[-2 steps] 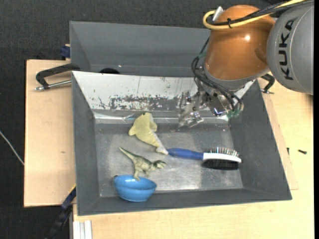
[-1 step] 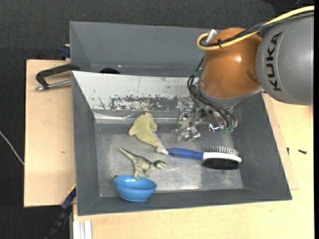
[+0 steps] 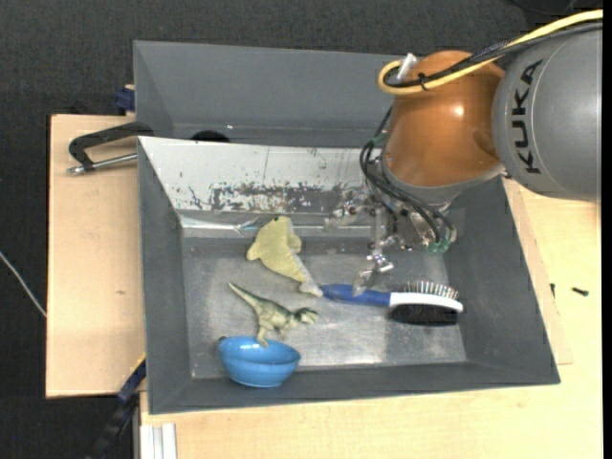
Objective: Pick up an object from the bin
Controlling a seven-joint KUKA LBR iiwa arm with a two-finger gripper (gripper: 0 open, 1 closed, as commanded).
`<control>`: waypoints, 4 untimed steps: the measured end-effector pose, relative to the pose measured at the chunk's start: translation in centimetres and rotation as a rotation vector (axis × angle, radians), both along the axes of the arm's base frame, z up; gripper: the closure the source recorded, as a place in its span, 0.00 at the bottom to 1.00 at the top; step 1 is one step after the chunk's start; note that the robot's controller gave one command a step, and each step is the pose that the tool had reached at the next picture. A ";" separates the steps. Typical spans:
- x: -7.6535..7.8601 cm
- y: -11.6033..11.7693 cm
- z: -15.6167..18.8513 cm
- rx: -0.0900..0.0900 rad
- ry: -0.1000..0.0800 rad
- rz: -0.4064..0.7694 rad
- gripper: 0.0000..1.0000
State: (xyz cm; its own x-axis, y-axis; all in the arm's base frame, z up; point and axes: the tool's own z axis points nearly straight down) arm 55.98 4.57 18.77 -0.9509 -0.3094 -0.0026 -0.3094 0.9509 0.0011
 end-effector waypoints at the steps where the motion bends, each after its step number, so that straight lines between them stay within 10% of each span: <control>1: -3.2 8.9 -10.5 0.001 0.005 0.656 0.00; 2: -3.0 8.8 -10.2 0.000 -0.001 0.652 1.00; 4: -2.2 11.7 4.7 -0.001 -0.011 0.654 1.00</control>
Offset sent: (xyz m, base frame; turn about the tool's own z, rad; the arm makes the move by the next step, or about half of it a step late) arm -0.0307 0.0861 -0.1038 -0.6535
